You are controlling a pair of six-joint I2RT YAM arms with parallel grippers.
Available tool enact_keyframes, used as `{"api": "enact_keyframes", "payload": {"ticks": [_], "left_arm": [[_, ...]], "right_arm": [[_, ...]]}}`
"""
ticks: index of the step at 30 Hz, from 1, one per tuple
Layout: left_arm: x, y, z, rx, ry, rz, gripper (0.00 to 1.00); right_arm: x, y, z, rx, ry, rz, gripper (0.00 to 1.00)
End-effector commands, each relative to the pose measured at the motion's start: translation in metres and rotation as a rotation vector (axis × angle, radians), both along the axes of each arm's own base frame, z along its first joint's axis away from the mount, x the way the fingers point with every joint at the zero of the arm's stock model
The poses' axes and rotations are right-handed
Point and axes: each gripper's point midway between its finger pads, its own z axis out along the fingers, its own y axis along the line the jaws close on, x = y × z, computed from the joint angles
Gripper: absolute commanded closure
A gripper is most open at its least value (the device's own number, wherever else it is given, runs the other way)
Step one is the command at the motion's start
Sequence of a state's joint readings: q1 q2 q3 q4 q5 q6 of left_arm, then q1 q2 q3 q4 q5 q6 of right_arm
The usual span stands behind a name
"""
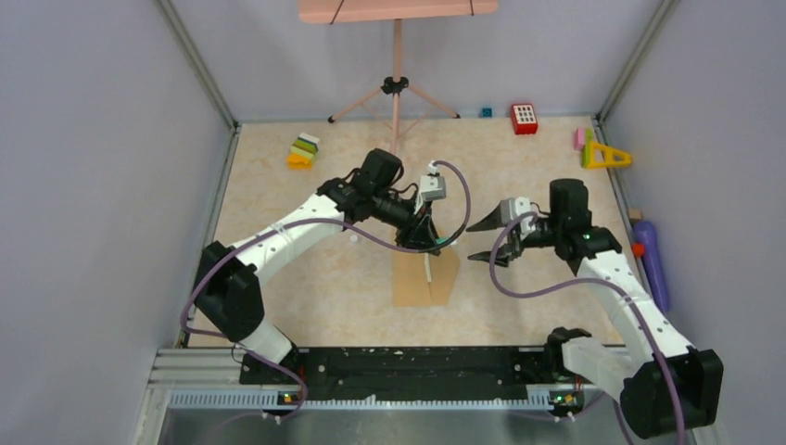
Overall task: Place the letter into the envelope and seal it
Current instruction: Unscrew the solid glue.
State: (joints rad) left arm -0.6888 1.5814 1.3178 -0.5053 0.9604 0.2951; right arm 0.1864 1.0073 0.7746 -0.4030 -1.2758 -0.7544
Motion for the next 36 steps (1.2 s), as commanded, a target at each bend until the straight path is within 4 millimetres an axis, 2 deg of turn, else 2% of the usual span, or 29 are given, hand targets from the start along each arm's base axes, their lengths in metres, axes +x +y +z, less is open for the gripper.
{"api": "enact_keyframes", "payload": {"ticks": [1,4,12,21,30,36], "left_arm": [[-0.013,-0.003,0.000,-0.040,0.079,-0.079,1.00],[-0.014,-0.004,-0.005,-0.037,0.104,-0.088,1.00],[-0.016,-0.008,-0.013,-0.028,0.155,-0.103,1.00],[-0.021,-0.015,-0.023,-0.009,0.196,-0.126,1.00],[-0.023,-0.018,-0.024,-0.002,0.196,-0.134,1.00],[-0.024,-0.019,-0.023,0.001,0.188,-0.133,1.00]], "right_arm": [[-0.008,0.002,-0.007,0.029,-0.339,0.161,0.43],[-0.022,0.004,-0.005,0.071,-0.446,0.206,0.43],[-0.019,0.004,-0.007,0.046,-0.469,0.197,0.45],[-0.022,0.014,-0.021,0.003,-0.470,0.226,0.50],[-0.022,0.017,-0.030,-0.026,-0.463,0.229,0.56],[-0.024,0.020,-0.029,-0.016,-0.439,0.234,0.65]]}}
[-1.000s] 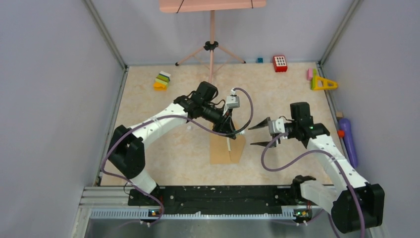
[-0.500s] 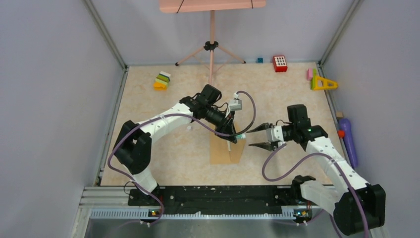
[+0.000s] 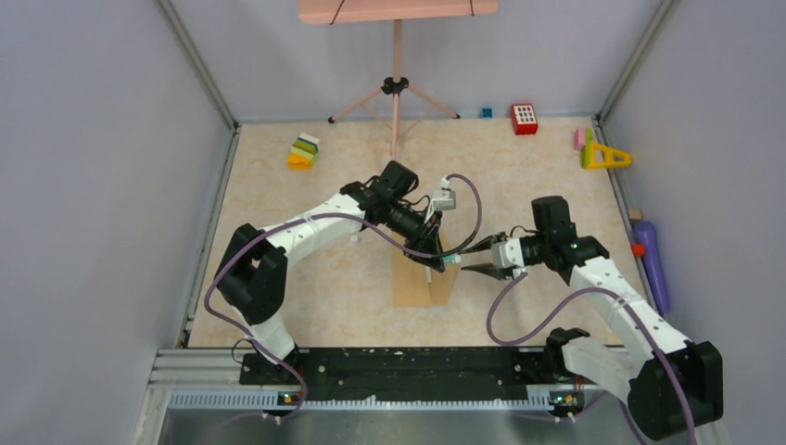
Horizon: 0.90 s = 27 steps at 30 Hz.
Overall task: Place the letter into the envelope and seal it
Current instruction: Unscrew the solid glue.
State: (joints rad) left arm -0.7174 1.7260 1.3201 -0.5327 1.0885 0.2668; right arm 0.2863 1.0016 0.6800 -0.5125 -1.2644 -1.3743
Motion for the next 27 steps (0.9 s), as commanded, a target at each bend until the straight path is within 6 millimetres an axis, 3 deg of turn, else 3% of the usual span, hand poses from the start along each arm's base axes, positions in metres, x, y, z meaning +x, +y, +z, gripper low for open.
{"api": "enact_keyframes", "payload": {"ticks": [1,5,11,14,27], "left_arm": [[-0.001,-0.007,0.015,-0.046,-0.029,-0.028,1.00],[-0.001,-0.007,0.015,-0.042,-0.033,-0.026,1.00],[0.005,-0.007,0.016,-0.033,-0.075,-0.005,1.00],[0.014,-0.006,0.018,-0.013,-0.132,0.028,1.00],[0.043,0.006,0.033,0.022,-0.365,0.179,1.00]], "right_arm": [[-0.003,0.006,0.008,0.028,-0.014,0.030,0.67],[-0.005,0.007,0.007,0.027,-0.004,0.034,0.69],[-0.004,0.009,0.006,0.026,0.058,0.022,0.84],[-0.003,0.010,0.006,0.024,0.129,0.000,0.87],[0.016,0.019,0.028,0.028,0.808,-0.117,0.82]]}}
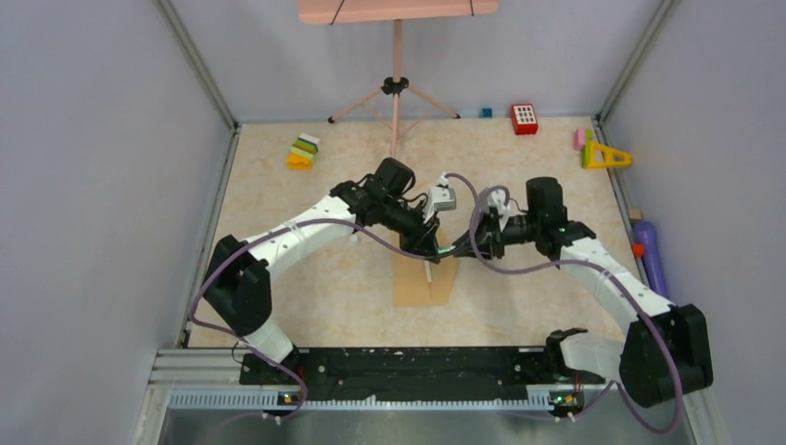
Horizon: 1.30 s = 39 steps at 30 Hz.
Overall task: Place the letter into the envelope and seal it
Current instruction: Unscrew the solid glue.
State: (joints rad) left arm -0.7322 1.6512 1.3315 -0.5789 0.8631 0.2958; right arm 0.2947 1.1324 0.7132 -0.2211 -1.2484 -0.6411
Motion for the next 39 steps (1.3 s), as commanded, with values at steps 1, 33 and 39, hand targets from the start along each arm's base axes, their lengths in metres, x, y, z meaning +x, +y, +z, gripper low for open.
{"api": "enact_keyframes", "payload": {"ticks": [1,33,39], "left_arm": [[0.026,-0.003,0.032,-0.068,-0.208,0.060,1.00],[-0.005,-0.004,0.032,-0.133,-0.056,-0.069,1.00],[-0.019,-0.007,0.026,-0.163,0.051,-0.118,1.00]], "right_arm": [[-0.002,0.008,0.027,0.049,0.330,0.017,0.82],[0.000,-0.025,0.038,0.087,-0.318,0.011,0.34],[-0.020,-0.026,0.027,0.094,-0.536,0.135,0.34]]}}
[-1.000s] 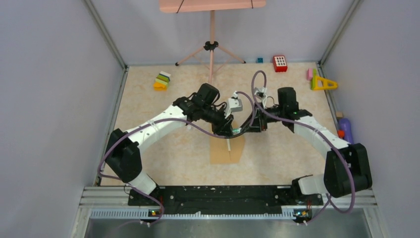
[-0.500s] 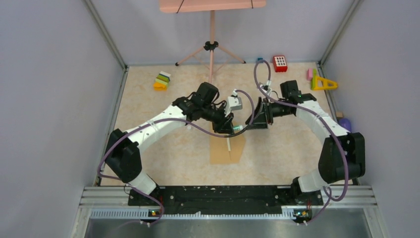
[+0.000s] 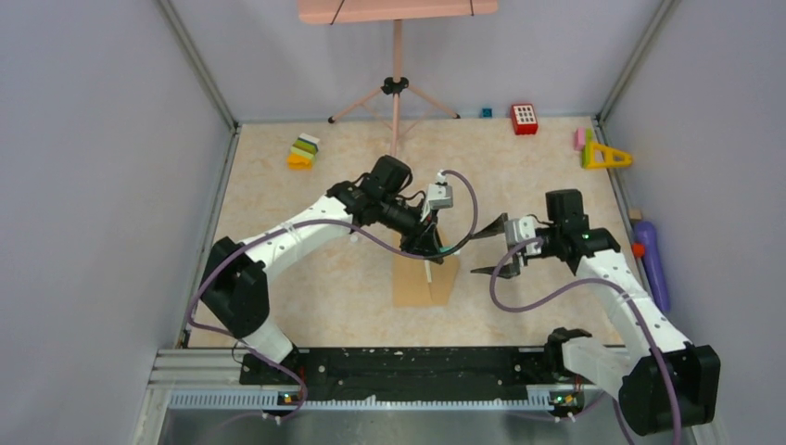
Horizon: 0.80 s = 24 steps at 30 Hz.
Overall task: Place the letter into the envelope and seal it
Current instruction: Unscrew the solid glue.
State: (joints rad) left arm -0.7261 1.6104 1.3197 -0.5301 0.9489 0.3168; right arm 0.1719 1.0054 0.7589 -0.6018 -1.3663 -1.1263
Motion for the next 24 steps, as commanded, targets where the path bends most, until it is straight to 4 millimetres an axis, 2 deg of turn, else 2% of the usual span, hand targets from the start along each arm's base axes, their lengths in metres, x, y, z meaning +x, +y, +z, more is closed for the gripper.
{"api": "enact_keyframes", "payload": {"ticks": [1,9,14,24], "left_arm": [[-0.013,-0.004,0.000,-0.055,0.097,-0.067,1.00],[-0.015,-0.008,-0.008,-0.057,0.161,-0.075,1.00],[-0.013,-0.010,-0.011,-0.053,0.177,-0.069,1.00],[-0.017,-0.012,-0.015,-0.044,0.185,-0.083,1.00]], "right_arm": [[-0.004,0.003,0.005,0.056,-0.308,0.093,0.34],[-0.015,0.005,-0.007,0.047,-0.350,0.123,0.36],[-0.020,0.010,-0.012,0.029,-0.346,0.151,0.41],[-0.015,0.015,-0.021,-0.014,-0.334,0.144,0.50]]}}
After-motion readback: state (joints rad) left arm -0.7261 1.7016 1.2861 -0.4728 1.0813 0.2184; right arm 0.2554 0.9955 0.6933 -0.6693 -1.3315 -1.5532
